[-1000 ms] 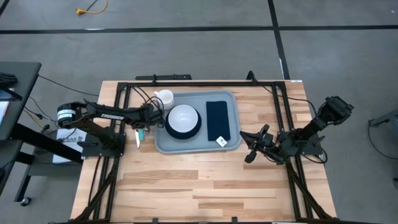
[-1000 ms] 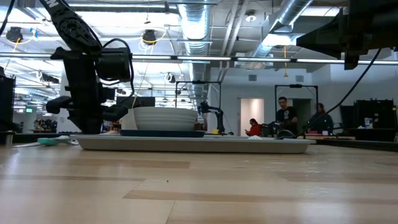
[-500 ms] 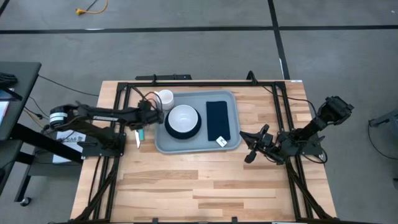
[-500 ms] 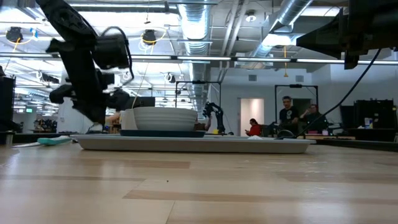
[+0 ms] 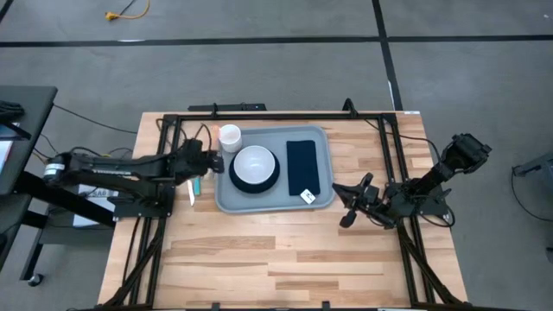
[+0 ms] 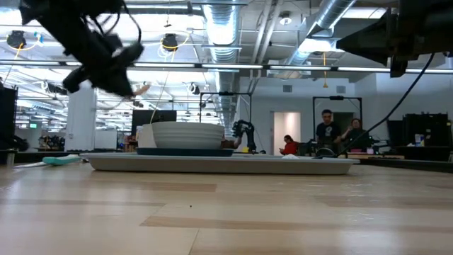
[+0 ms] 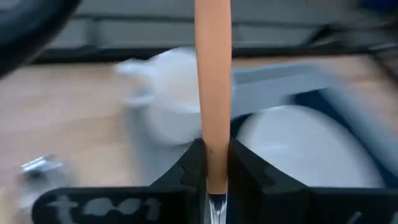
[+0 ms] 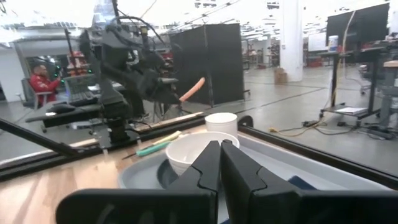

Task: Set up tray
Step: Put the orange fork on the black napkin

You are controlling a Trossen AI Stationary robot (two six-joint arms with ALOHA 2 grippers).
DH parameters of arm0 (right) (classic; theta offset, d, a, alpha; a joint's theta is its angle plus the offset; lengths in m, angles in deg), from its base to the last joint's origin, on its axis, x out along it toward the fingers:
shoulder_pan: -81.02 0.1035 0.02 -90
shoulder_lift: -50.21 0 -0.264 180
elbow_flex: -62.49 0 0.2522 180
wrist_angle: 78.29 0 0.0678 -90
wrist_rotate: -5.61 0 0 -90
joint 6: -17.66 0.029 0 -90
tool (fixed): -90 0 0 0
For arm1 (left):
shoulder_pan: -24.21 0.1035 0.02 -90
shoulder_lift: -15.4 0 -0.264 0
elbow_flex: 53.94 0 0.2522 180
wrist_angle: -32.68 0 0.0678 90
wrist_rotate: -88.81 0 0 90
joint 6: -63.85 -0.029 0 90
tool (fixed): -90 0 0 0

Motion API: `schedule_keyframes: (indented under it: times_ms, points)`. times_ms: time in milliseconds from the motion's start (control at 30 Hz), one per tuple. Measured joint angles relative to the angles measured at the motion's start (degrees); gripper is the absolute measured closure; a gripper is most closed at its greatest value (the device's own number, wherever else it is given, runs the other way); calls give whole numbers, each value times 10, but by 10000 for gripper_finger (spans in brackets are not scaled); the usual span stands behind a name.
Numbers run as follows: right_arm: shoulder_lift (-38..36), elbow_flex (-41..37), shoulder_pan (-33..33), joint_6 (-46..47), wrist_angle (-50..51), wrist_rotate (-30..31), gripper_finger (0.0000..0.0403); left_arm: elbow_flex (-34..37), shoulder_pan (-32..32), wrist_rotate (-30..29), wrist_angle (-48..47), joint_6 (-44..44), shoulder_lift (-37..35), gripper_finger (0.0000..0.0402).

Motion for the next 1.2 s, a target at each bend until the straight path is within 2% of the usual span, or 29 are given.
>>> schedule_keyframes:
  times_ms: [100,200,367,567,867,933,1067,1200]
  points:
    - [0,11,-1,0,0,-4,397,0,-65,-14,111,-51,-3,372]
    - [0,21,-5,0,7,-26,397,0,-124,-15,232,-149,6,372]
    - [0,31,-15,0,15,-90,397,-2,-204,49,370,-340,39,372]
    - [0,33,-25,2,17,-147,397,-1,-264,75,396,-543,90,372]
    - [1,33,-38,52,46,-149,397,-5,-316,143,432,-928,177,367]
    - [1,33,-44,66,51,-149,397,-18,-323,166,432,-997,194,362]
    - [1,33,-61,103,61,-152,397,-67,-342,164,435,-1093,233,356]
    - [1,33,-88,143,61,-203,397,-133,-356,148,418,-1194,278,356]
